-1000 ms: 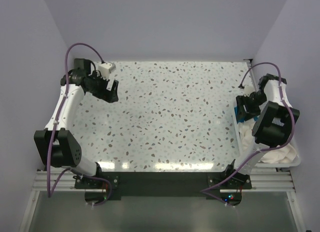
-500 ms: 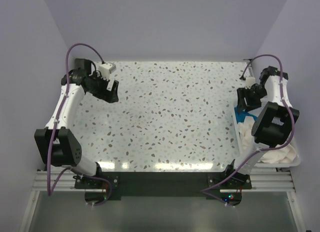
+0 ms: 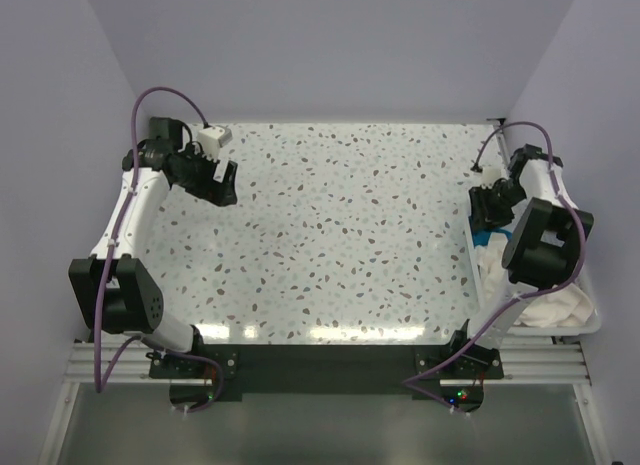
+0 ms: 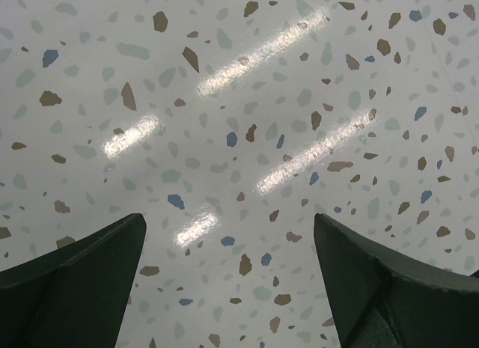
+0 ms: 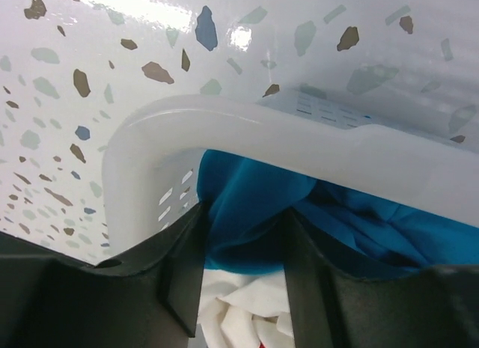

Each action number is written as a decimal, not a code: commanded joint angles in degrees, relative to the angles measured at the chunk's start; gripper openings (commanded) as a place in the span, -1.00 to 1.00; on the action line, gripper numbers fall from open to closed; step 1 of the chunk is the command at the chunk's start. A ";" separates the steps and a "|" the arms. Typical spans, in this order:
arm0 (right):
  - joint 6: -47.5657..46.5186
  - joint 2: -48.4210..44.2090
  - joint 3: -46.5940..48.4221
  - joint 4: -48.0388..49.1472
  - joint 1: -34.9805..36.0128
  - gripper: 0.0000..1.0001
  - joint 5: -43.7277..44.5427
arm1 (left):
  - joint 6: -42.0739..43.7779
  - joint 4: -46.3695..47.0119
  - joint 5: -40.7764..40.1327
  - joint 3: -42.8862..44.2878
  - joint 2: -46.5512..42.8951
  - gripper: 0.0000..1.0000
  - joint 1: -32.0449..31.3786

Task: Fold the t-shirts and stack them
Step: Grab the tshirt from the pile, then move the tshirt to the center of the board, then flatten the tshirt out

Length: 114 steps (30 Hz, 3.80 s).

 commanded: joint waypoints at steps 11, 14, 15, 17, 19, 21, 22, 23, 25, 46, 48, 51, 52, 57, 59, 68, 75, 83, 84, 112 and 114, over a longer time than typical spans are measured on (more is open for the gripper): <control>-0.28 -8.48 12.23 -7.75 -3.10 -1.00 -6.70 | -1.42 -0.50 2.76 2.24 0.08 1.00 -0.16; -0.90 -12.78 16.90 -10.23 -5.04 -1.00 -8.29 | -2.22 -0.32 3.02 2.41 -0.53 1.00 -0.16; -1.42 -13.93 17.97 -10.93 -5.13 -1.00 -8.29 | -2.30 -0.24 3.20 2.41 -0.80 1.00 -0.24; -1.95 -16.73 21.12 -12.77 -5.39 -1.00 -7.94 | -2.48 0.03 3.37 2.50 -1.24 1.00 -0.16; -1.95 -18.41 22.80 -13.40 -5.92 -1.00 -7.68 | -2.83 -0.15 3.37 3.20 -1.33 1.00 -0.24; -1.69 -21.39 24.65 -13.05 -6.18 -1.00 -7.24 | -3.27 -0.23 3.37 3.64 -1.42 1.00 -0.16; -0.91 -22.45 25.18 -12.44 -6.36 -1.00 -7.15 | -3.53 -0.15 3.46 3.99 -1.50 1.00 -0.16; -0.46 -23.42 26.32 -11.13 -6.45 -1.00 -6.72 | -3.71 -0.15 3.46 4.08 -1.42 1.00 -0.16; 1.64 -25.54 27.81 -9.63 -6.62 -1.00 -6.45 | -4.24 0.20 3.29 4.70 -1.50 1.00 -0.16; 44.02 -24.23 35.04 46.80 12.31 -1.00 -35.11 | -11.70 1.26 9.59 13.48 -0.18 1.00 5.19; 41.83 -22.38 34.50 46.11 18.65 -1.00 -32.91 | -13.37 2.49 11.36 13.58 -0.80 1.00 6.95; 37.17 -20.88 31.61 42.86 26.47 -1.00 -29.48 | -13.73 3.63 14.09 12.79 -2.38 1.00 10.38; 36.20 -21.06 27.51 42.42 28.08 -1.00 -28.69 | -13.21 3.46 14.44 12.79 -2.64 1.00 11.09; 24.09 -20.19 16.76 31.19 35.91 0.97 -26.68 | -6.80 0.82 14.88 11.04 -3.78 1.00 11.18; 19.77 -18.78 13.86 20.93 35.83 0.97 -21.32 | -3.63 -1.02 14.72 9.80 -3.88 1.00 11.09; 16.85 -11.40 -0.82 18.14 35.74 0.80 -12.52 | 11.75 -1.49 6.20 -4.42 -3.17 0.99 0.03; 20.27 -1.21 -1.80 22.72 37.31 0.52 -10.23 | 12.28 5.29 1.18 -14.71 1.39 0.73 -9.02; 26.52 8.56 0.75 27.72 39.07 0.48 -6.80 | 10.62 17.59 -4.89 -19.91 4.82 0.71 -16.50; 27.48 9.08 0.58 28.52 39.77 0.47 -6.28 | 10.44 18.65 -5.67 -21.13 5.43 0.71 -17.37; 12.12 -2.87 3.22 11.05 31.87 -1.00 0.14 | 24.93 -8.76 -3.82 -6.20 -2.21 -1.00 -3.15; 11.32 -1.64 2.16 10.43 31.87 -1.00 0.49 | 25.20 -6.84 -6.89 -7.78 -0.55 -1.00 -1.75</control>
